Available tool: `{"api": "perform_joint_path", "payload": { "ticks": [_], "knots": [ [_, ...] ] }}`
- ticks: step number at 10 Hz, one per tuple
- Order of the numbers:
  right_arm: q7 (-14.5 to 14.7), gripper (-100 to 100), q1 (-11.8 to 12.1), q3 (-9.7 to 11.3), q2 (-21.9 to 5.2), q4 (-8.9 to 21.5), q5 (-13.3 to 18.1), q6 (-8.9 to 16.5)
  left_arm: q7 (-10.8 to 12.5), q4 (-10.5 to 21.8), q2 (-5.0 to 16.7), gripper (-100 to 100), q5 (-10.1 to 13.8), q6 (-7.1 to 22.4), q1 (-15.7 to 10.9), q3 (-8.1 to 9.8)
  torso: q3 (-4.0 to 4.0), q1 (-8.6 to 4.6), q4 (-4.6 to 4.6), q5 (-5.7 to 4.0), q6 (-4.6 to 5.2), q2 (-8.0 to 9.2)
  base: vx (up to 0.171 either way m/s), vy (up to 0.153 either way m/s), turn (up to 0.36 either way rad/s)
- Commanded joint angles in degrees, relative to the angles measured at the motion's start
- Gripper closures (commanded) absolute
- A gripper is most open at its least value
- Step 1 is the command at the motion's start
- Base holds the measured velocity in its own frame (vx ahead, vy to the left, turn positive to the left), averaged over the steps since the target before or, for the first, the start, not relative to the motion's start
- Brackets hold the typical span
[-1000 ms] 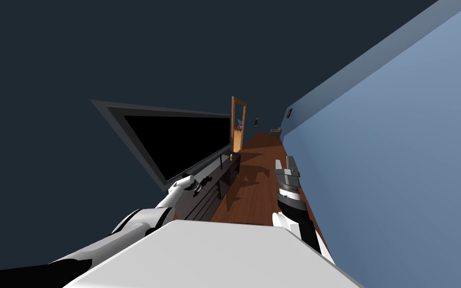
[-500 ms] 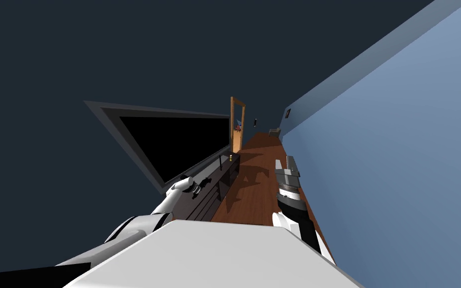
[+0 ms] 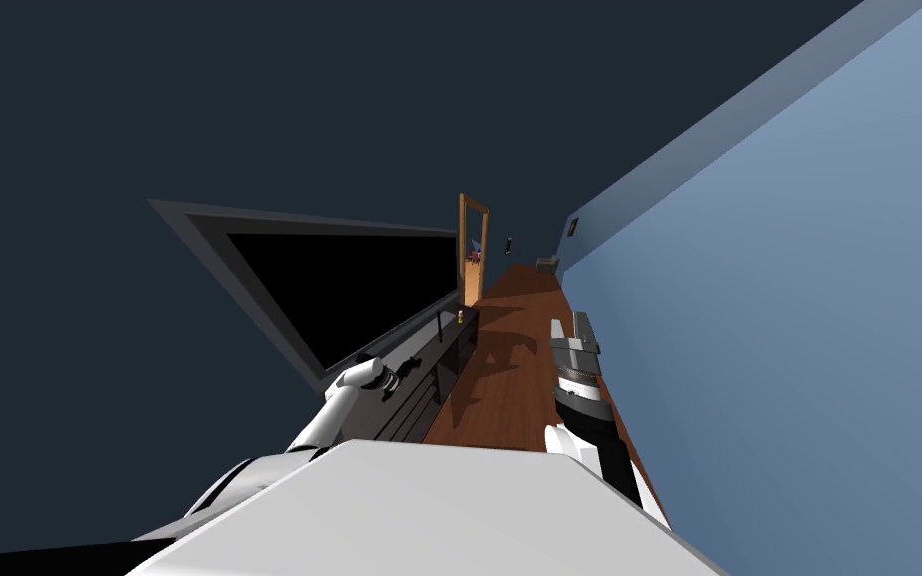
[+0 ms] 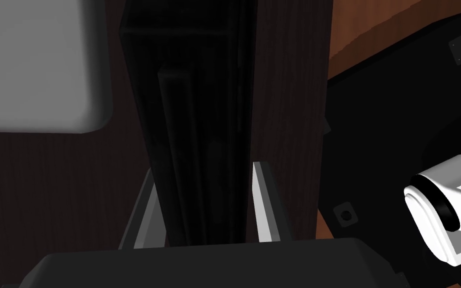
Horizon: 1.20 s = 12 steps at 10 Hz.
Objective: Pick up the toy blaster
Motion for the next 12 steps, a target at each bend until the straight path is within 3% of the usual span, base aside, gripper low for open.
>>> {"api": "perform_joint_path", "payload": {
  "ticks": [1, 2, 3, 6, 7, 9, 10, 12],
  "knots": [
    [0.0, 0, 0.0, 0.0, 0.0, 0.0, 0.0, 0.0, 0.65, -2.86, -0.19, 100, -0.28, 1.1, 1.72, 0.18, 0.0, 0.0, 0.0, 0.0, 0.0, 0.0, 0.033, 0.007, -0.027],
    [0.0, 0, 0.0, 0.0, 0.0, 0.0, 0.0, 0.0, 0.65, -4.48, -0.19, 100, -0.28, 1.1, 1.72, 0.18, 0.01, 0.01, 0.05, -0.02, 0.01, -0.01, 0.011, 0.006, 0.007],
    [0.0, 0, 0.0, 0.0, 0.0, 0.0, 0.0, 0.0, 1.87, -6.9, -0.73, 100, -0.94, 3.13, 4.79, 0.56, 0.06, -0.02, 0.1, -0.05, 0.04, 0.03, 0.035, 0.011, -0.071],
    [0.0, 0, 0.0, 0.0, 0.0, 0.0, 0.0, 0.0, 1.87, -10.19, -0.73, 100, -0.94, 3.13, 5.27, 0.56, 0.07, -0.02, 0.1, -0.07, 0.01, 0.06, 0.016, 0.007, -0.005],
    [0.0, 0, 0.0, 0.0, 0.0, 0.0, 0.0, 0.0, 3.09, -12.12, -1.27, 100, -1.59, 5.15, 8.21, 0.95, 0.11, -0.07, 0.13, -0.09, 0.03, 0.11, 0.031, 0.011, -0.065],
    [0.0, 0, 0.0, 0.0, 0.0, 0.0, 0.0, 0.0, 3.09, -15.89, -1.27, 100, -1.59, 5.15, 8.81, 0.95, 0.09, -0.04, 0.12, -0.09, 0.01, 0.07, 0.022, 0.006, -0.012],
    [0.0, 0, 0.0, 0.0, 0.0, 0.0, 0.0, 0.0, 4.31, -17.94, -1.81, 100, -2.24, 7.17, 11.58, 1.33, 0.13, -0.09, 0.16, -0.12, 0.03, 0.1, 0.032, 0.007, -0.065],
    [0.0, 0, 0.0, 0.0, 0.0, 0.0, 0.0, 0.0, 4.31, -21.16, -1.81, 100, -2.24, 7.17, 12.36, 1.33, 0.11, -0.07, 0.13, -0.1, -0.01, 0.1, 0.022, 0.007, -0.009]
  ]
}}
